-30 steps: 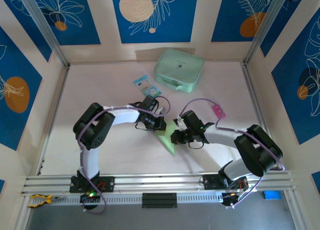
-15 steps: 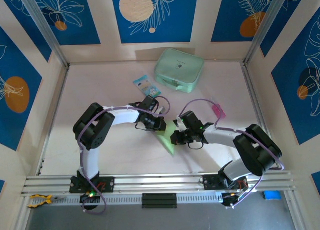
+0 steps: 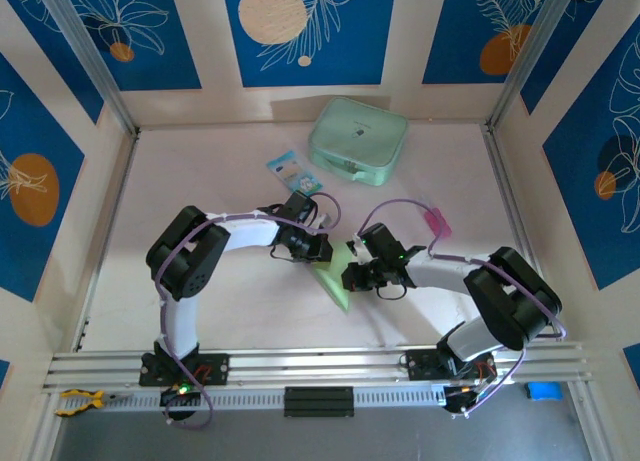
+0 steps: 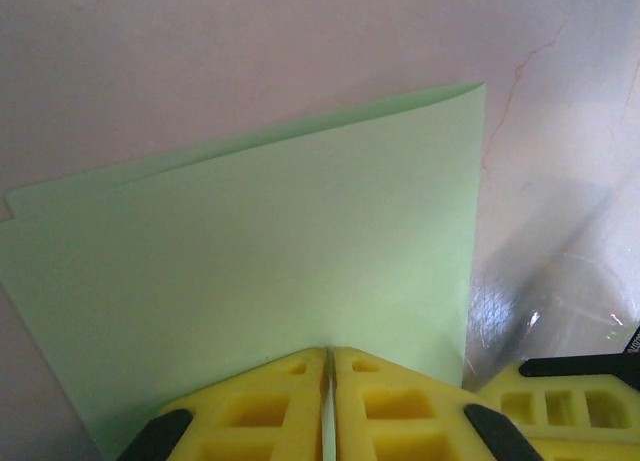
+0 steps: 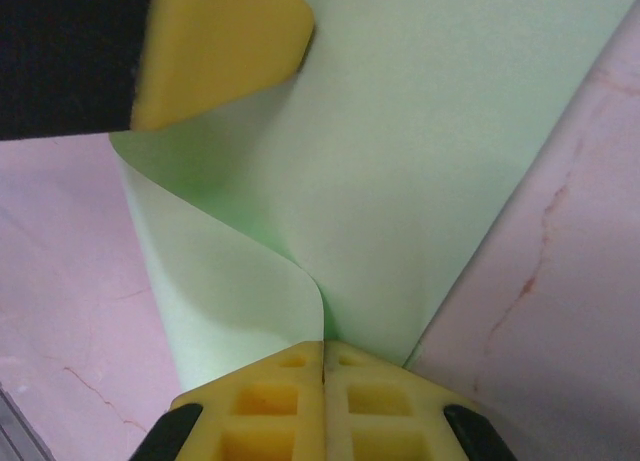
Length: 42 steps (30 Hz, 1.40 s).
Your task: Fold a paper plane with a square sheet of paper (pick it up from the middle)
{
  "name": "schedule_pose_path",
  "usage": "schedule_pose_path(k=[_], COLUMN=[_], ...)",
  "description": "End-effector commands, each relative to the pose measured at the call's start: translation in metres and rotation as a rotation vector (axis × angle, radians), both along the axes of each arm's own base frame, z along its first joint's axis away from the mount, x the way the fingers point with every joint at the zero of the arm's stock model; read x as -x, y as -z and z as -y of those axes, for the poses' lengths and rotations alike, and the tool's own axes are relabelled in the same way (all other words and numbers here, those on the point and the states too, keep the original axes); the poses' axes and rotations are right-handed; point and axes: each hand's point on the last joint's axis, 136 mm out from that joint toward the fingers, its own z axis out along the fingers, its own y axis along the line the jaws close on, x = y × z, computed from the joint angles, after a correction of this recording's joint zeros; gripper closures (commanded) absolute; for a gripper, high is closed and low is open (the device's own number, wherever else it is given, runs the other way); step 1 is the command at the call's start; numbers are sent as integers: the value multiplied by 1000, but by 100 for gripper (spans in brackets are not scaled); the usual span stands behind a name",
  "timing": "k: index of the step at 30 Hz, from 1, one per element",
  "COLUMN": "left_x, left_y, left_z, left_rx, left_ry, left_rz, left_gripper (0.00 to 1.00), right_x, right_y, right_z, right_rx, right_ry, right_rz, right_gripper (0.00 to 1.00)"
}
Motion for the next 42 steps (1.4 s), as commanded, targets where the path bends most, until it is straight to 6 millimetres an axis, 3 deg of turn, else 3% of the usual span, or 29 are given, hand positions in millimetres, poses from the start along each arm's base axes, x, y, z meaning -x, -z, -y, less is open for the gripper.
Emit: schedule_pose_path(k=[1,14,26,36,42], left_x=[8,2,-14,20,40], left_y=[6,-3,-58,-74,-63], left_z=[-6,-2,-1,-2,6], left_rx=[-41,-35,14,232,315], left_ry=[6,17,-27,-113,-131], left_rz=[-22,0,142,77,7], left_gripper=[87,86,75,94,98], right_x=[0,1,1,0,2], right_y=[0,4,5,5,7], right_z=[-2,-2,-2,-1,0], right_rx=[5,8,7,16,18], right_ry=[3,2,1,9,13], right_rz=[-12,-22,-24,-24,-29], right_gripper=[98,99,99,99,99])
